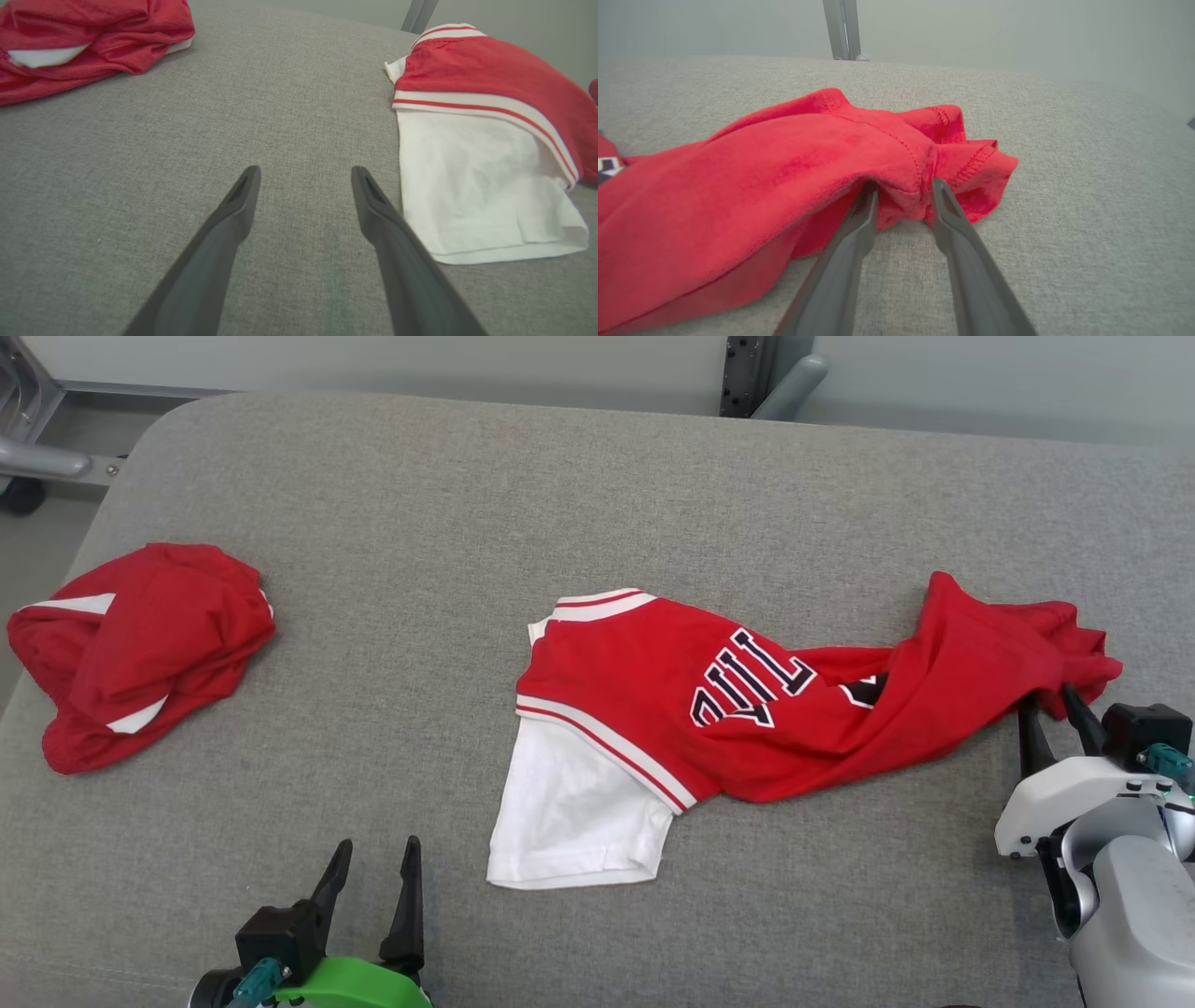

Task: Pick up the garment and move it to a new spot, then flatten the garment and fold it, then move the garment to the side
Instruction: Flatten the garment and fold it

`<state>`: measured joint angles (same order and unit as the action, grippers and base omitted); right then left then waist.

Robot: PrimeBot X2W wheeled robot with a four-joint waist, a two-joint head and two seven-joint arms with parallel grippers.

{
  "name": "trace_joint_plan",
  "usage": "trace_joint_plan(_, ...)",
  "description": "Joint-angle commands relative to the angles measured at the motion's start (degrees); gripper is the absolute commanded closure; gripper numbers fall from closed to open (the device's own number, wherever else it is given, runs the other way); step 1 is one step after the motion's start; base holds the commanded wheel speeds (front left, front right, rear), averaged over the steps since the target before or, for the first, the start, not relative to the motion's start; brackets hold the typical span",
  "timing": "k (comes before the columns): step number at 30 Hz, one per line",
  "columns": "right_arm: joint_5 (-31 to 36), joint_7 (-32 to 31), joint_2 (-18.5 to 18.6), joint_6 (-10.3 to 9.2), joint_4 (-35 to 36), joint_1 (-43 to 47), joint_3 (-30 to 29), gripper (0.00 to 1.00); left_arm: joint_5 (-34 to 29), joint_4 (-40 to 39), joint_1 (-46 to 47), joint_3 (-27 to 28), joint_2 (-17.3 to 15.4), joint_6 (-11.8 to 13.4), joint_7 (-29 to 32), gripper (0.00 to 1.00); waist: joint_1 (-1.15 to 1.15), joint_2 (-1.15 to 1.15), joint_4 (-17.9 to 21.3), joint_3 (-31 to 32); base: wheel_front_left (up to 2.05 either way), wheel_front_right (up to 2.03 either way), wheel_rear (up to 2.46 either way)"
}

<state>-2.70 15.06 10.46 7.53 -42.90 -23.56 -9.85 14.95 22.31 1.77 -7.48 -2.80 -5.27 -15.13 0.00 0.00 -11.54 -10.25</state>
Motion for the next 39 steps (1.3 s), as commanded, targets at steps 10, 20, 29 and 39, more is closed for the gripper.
trace_joint_plan(10,0.58,0.17,-0.11,-0.08,0.00,0.04,0.12,1.00,-0.11,0.37,0.23,0.40,-0.21,0.25,0.00,0.00,0.00,0.00,-0.31,0.78,0.00,0.00,0.00)
trace_joint_plan(20,-1.24,0.17,0.15,-0.08,4.45,6.41,2.31,1.00,-0.12,0.81,-4.72,1.54,-0.21,0.57,0.00,0.00,0.00,0.00,4.71,10.17,0.00,0.00,0.00)
trace_joint_plan(29,-2.33,0.17,1.89,-0.08,7.69,14.71,3.66,1.00,1.55,0.40,-6.36,0.34,-0.21,1.95,0.00,0.00,0.00,0.00,8.35,13.78,0.00,0.00,0.00)
trace_joint_plan(39,0.10,0.17,-0.28,-0.08,7.23,21.46,-0.93,0.00,-0.43,1.05,-8.38,2.08,-0.21,1.94,0.00,0.00,0.00,0.00,8.98,15.52,0.00,0.00,0.00)
